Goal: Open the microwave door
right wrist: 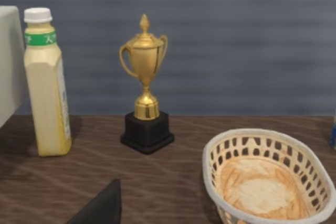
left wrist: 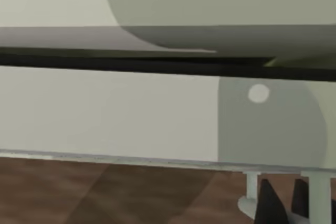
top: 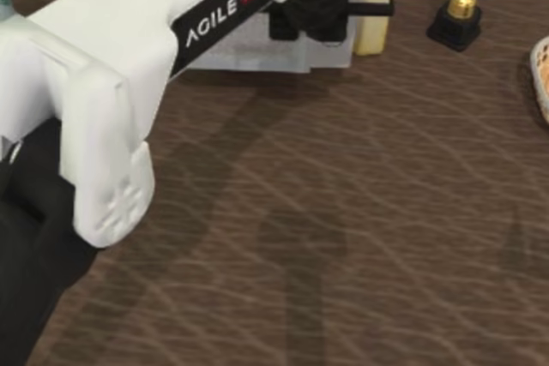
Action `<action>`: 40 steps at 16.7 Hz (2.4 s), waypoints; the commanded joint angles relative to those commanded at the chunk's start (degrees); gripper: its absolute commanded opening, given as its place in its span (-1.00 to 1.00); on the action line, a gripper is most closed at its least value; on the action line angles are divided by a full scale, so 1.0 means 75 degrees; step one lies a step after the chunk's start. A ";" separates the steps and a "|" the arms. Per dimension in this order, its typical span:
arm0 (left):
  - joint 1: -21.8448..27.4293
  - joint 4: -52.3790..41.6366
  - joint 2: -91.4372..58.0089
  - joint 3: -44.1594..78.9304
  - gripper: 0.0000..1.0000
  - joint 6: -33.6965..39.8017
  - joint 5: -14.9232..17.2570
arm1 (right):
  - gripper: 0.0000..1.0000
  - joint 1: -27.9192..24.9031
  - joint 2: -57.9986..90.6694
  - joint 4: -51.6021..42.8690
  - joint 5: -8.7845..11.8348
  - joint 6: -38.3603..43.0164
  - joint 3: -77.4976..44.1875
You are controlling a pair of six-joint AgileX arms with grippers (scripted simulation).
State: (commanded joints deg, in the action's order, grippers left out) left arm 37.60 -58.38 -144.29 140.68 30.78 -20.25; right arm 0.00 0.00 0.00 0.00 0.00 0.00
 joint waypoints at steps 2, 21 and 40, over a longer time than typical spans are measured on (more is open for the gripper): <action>-0.0086 -0.0691 -0.0146 0.0578 -1.00 0.0167 0.0229 | 1.00 0.0000 0.0000 0.0000 0.0000 0.0000 0.0000; -0.0148 -0.1113 -0.0240 0.0976 -1.00 0.0280 0.0388 | 1.00 0.0000 0.0000 0.0000 0.0000 0.0000 0.0000; -0.0173 0.0075 0.0944 -0.1296 -1.00 -0.0367 0.0654 | 1.00 0.0000 0.0000 0.0000 0.0000 0.0000 0.0000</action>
State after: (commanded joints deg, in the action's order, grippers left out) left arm 36.30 -57.82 -137.21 130.96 28.03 -15.35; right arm 0.00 0.00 0.00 0.00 0.00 0.00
